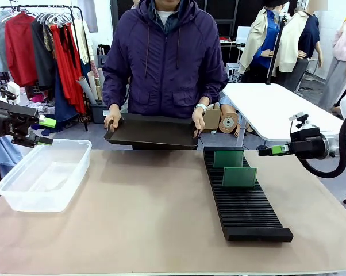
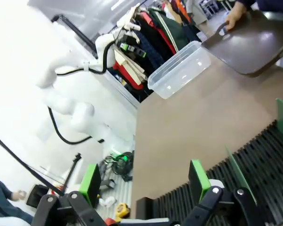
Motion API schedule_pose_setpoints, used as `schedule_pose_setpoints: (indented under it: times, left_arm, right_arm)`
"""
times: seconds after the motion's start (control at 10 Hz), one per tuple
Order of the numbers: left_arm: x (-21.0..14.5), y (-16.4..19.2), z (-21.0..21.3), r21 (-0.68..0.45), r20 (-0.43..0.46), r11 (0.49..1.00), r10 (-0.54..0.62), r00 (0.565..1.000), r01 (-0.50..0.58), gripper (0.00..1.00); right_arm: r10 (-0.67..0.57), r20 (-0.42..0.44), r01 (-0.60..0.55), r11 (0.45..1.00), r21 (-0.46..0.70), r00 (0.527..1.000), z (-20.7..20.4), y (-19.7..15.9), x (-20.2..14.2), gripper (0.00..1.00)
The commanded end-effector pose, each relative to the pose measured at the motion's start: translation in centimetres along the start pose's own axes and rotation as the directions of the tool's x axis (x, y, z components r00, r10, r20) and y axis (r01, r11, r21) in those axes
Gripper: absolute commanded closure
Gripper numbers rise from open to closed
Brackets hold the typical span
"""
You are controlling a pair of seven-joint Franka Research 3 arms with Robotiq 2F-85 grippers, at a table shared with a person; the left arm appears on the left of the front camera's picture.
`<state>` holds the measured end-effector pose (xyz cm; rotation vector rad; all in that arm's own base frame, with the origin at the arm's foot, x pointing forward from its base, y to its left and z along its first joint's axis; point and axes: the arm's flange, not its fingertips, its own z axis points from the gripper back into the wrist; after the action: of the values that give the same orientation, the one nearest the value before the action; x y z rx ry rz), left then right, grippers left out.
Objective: Sort PCBs into racks and boxes based on the side picked up.
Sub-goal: If the short side of the Blank PCB is picked up, insert it into the PCB Rack ; if the long side is picked up, place it in the Organizing box.
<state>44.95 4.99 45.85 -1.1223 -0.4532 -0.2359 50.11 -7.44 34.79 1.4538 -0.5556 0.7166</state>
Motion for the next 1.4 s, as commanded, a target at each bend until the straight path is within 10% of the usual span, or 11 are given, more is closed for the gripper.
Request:
schedule_pose_setpoints:
  times: [0.0, 1.3]
  left_arm:
    - [0.0, -0.2, 0.1, 0.001, 0.002, 1.0, -0.001, 1.0, 0.001, 0.0]
    - [0.0, -0.2, 0.1, 0.001, 0.002, 1.0, -0.001, 1.0, 0.001, 0.0]
  right_arm:
    - [-0.153, 0.078, 0.155, 0.988, -0.027, 0.985, -0.5, 1.7, 0.6, 0.0]
    - [-0.304, 0.107, 0.313, 0.947, -0.078, 0.947, -1.7, 6.5, 1.1, 0.0]
